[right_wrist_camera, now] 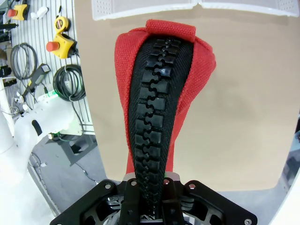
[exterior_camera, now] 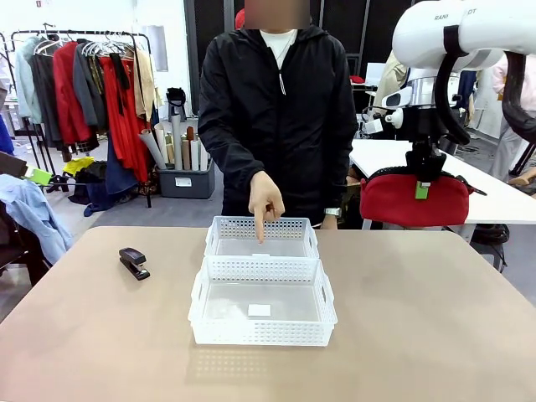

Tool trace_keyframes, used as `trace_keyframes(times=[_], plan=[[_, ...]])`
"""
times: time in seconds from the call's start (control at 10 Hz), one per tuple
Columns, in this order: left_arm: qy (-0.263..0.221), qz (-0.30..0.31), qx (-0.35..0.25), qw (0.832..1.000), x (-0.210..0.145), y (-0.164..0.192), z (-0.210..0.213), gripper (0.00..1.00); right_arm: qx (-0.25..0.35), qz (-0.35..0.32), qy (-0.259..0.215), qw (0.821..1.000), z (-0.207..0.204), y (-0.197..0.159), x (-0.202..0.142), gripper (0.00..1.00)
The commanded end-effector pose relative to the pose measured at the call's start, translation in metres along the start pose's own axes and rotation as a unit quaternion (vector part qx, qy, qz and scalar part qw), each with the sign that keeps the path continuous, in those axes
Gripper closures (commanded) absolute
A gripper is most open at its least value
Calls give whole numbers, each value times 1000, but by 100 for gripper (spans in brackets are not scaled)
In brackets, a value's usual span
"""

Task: Distribute items into two baskets.
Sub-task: Place the picked Pencil pouch into the Organizing basket as instructed by the person.

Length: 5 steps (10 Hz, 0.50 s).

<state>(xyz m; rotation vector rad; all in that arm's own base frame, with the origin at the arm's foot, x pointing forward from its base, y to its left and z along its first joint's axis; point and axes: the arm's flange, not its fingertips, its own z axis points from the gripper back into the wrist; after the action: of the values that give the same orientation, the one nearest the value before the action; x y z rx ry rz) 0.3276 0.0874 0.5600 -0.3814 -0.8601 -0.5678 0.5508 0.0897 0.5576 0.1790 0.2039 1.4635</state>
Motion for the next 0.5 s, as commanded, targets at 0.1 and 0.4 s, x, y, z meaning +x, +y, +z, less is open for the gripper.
trace_keyframes(times=[0.1, 0.4], plan=[[-4, -3, -5, 1000, 0, 1, -1, 0, -4, -13, 8, 1000, 4, 0, 0, 100], [-4, -3, -5, 1000, 0, 1, -1, 0, 4, -28, -11, 1000, -7, 8, 10, 100]])
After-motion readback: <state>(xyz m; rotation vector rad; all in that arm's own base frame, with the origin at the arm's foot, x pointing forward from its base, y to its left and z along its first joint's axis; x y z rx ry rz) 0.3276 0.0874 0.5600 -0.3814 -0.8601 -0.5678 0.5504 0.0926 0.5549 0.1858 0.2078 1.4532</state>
